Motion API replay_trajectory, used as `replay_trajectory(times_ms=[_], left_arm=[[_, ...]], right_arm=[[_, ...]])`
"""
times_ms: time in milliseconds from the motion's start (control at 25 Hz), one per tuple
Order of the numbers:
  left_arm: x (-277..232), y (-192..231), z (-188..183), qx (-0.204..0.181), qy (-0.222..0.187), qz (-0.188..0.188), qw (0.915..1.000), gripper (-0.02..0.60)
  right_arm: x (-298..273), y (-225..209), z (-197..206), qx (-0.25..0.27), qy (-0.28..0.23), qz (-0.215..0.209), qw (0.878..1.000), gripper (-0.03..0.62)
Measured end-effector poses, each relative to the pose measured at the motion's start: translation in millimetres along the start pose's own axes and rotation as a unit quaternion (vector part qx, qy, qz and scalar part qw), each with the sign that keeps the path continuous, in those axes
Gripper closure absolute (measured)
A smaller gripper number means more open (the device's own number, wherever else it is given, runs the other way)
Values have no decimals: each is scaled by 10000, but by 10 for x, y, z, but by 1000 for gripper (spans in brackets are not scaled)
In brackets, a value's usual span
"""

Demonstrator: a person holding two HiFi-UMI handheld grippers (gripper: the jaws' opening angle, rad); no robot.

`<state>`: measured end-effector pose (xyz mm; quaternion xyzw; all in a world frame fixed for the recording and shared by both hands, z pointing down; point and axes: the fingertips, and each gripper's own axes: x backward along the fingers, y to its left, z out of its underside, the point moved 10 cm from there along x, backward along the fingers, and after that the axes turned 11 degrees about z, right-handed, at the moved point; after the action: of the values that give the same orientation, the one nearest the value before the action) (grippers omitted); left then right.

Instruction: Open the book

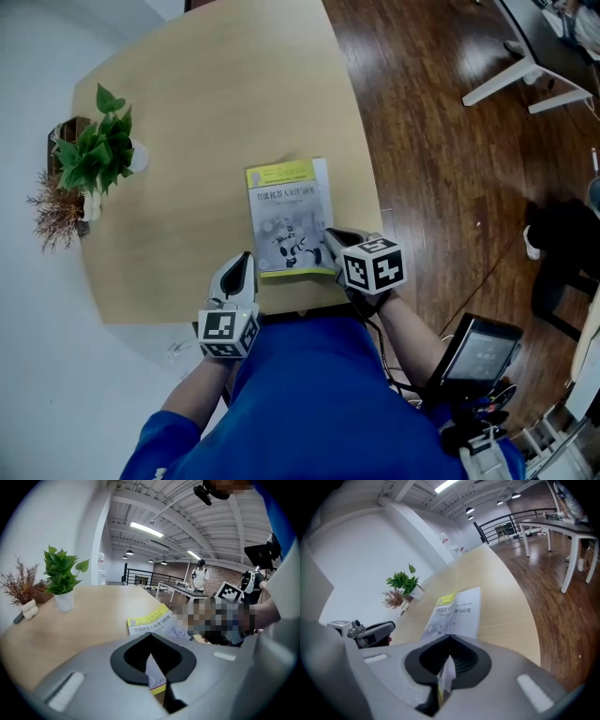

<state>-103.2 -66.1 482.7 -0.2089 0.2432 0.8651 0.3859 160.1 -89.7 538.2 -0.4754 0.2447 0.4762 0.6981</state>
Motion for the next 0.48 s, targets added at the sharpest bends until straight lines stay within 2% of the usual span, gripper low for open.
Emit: replay_trajectory(times_ms=[480], left_arm=[[255,345,-27,79,-344,79,9993,575]], right_arm=[[147,851,-169,316,-265,-402,9983,591]])
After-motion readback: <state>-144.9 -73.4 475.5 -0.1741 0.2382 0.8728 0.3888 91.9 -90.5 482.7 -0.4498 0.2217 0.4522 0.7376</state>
